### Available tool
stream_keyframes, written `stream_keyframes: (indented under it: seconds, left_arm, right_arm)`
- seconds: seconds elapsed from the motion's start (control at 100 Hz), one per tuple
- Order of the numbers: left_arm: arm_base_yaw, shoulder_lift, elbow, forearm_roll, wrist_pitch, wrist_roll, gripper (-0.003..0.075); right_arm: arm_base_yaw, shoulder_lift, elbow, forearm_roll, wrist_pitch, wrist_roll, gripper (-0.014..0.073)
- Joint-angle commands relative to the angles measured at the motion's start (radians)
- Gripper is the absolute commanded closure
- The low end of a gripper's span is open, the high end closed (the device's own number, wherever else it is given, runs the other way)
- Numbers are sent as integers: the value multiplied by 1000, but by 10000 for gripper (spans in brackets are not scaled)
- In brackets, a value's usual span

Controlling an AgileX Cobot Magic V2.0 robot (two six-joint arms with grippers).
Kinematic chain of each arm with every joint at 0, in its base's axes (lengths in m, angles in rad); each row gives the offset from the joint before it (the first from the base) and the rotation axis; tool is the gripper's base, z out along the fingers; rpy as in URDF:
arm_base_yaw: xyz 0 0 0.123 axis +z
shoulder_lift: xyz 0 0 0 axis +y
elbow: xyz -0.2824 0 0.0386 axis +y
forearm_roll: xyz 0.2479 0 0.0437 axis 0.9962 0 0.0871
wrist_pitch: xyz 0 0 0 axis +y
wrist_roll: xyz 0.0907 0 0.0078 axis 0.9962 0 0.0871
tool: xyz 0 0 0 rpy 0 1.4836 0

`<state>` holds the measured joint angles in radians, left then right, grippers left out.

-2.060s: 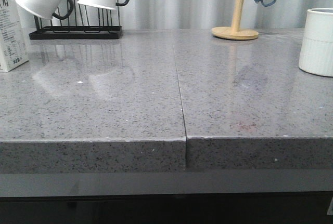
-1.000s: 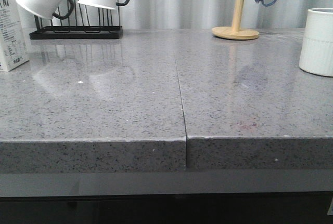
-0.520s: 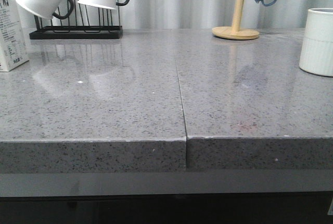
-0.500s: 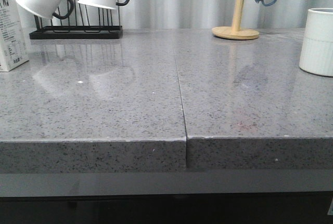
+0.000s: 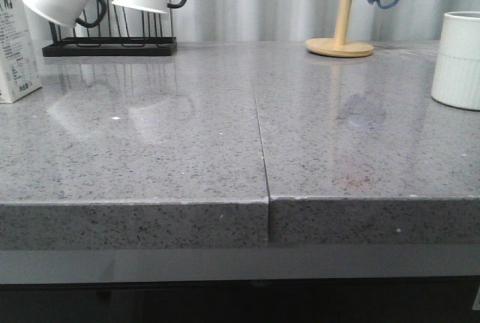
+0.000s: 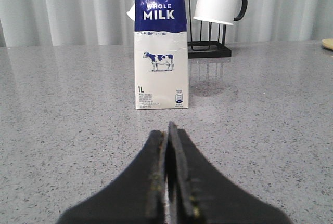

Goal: Place milk next to cup
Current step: 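Reach the right gripper to the HOME mug handle and grasp it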

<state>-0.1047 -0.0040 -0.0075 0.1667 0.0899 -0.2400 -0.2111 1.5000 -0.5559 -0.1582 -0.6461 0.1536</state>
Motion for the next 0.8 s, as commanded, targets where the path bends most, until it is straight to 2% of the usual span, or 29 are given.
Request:
stream_keyframes:
  seconds: [0.0,0.27,0.38,0.45,0.65,0.79]
  left_arm:
    - [-6,-29,52,-2,-77,-7,741]
    - [-6,-29,52,-2,-77,-7,741]
    - [-6,-29,52,-2,-77,-7,741]
    - [-6,-29,52,-2,-77,-7,741]
    - [-6,-29,52,-2,-77,-7,741]
    - [-6,-29,52,-2,-77,-7,741]
  right_arm:
    - [-5,-6,-46,-9,-98,4,211]
    - [-5,91,-127,-34,-150,7,212]
    - [-5,126,-154,-79,-154,55,232]
    - [-5,141,-163,-98,-159,86,318]
    - [-5,144,-164,-99,-159,99,708]
    - [-2,116,-164,-95,-147,99,699]
